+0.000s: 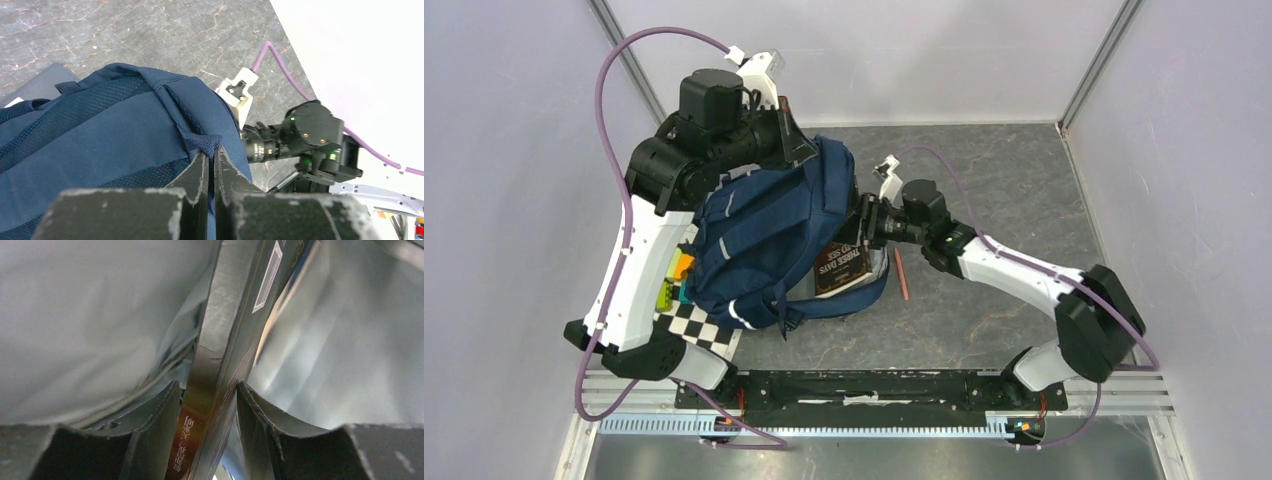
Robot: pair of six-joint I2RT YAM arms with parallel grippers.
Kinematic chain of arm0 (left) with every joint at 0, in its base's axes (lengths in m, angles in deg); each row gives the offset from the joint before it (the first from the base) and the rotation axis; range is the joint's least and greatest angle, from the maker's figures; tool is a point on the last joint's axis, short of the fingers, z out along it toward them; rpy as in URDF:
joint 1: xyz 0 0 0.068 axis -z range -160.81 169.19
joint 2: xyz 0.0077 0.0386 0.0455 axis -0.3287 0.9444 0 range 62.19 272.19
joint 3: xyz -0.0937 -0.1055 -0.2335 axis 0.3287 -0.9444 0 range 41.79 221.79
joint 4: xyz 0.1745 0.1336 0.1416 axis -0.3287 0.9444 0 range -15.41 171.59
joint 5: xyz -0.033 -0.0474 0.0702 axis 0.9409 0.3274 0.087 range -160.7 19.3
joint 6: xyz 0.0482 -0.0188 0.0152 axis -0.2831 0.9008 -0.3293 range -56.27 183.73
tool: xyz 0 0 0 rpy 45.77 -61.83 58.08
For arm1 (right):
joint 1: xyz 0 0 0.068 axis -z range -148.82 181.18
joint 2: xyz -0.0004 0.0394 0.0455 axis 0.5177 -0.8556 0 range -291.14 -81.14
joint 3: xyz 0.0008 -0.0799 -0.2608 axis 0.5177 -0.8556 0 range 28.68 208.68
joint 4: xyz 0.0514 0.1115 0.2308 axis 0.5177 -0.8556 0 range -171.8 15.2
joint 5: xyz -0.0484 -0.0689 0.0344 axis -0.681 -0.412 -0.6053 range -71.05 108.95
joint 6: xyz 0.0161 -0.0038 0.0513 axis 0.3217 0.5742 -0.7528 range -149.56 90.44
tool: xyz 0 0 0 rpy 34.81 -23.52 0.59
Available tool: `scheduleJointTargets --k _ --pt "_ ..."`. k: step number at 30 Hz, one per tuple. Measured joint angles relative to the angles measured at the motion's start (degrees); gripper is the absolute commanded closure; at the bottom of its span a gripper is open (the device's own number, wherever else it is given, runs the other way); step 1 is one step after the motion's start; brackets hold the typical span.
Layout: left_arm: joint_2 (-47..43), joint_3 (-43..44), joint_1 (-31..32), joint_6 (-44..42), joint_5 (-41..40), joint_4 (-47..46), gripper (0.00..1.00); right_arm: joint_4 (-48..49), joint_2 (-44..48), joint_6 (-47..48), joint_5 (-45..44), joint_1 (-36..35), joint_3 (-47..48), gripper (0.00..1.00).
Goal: Pack the student bag
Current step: Place the book in the student bag.
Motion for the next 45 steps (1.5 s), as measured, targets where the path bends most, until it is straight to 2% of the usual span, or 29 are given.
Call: scheduleJointTargets --k 7,13,19,21,26,27,29,34,40,45 --pt "0.0 0.1 -4.5 0.1 5.9 0.4 0.98 14.1 -11.1 -3.0 1.0 -4.0 3.2 1.00" --pt "0.0 0.2 -5.8 0.1 8.5 0.4 0.98 24.2 -19.5 -5.7 0.6 -8.1 5.7 1.00" --pt "0.0 0.2 -6.6 0.1 9.2 0.3 0.98 28.8 -26.4 -4.7 -2.7 -10.4 12.1 0.99" --pt "0.0 0.2 -6.8 0.1 9.3 0.3 0.98 27.8 -29.2 -2.8 -4.1 -11.1 15.1 0.85" --pt "0.0 0.7 -7.3 0.1 9.6 0.3 0.98 17.3 -37.1 4.9 -6.5 -11.7 24.7 0.34" --pt "0.0 0.8 -7.4 0.1 9.6 0.3 0.98 14.4 -38.1 6.7 -7.0 -11.7 26.0 0.27" --pt "0.0 0.9 -7.7 0.1 9.6 0.3 0.98 9.8 -38.6 9.1 -7.7 -11.6 26.6 0.18" --pt "0.0 1.2 -8.4 0.0 9.1 0.3 0.98 3.3 -38.0 13.9 -7.4 -10.4 26.6 0.07" --pt "0.0 1.5 -8.9 -0.4 7.3 0.3 0.98 -6.8 -31.1 20.9 -6.4 -7.5 26.6 0.04" --pt "0.0 1.6 -9.2 -1.0 5.2 0.3 0.98 -16.0 -19.6 25.4 -5.2 -3.3 24.7 0.05"
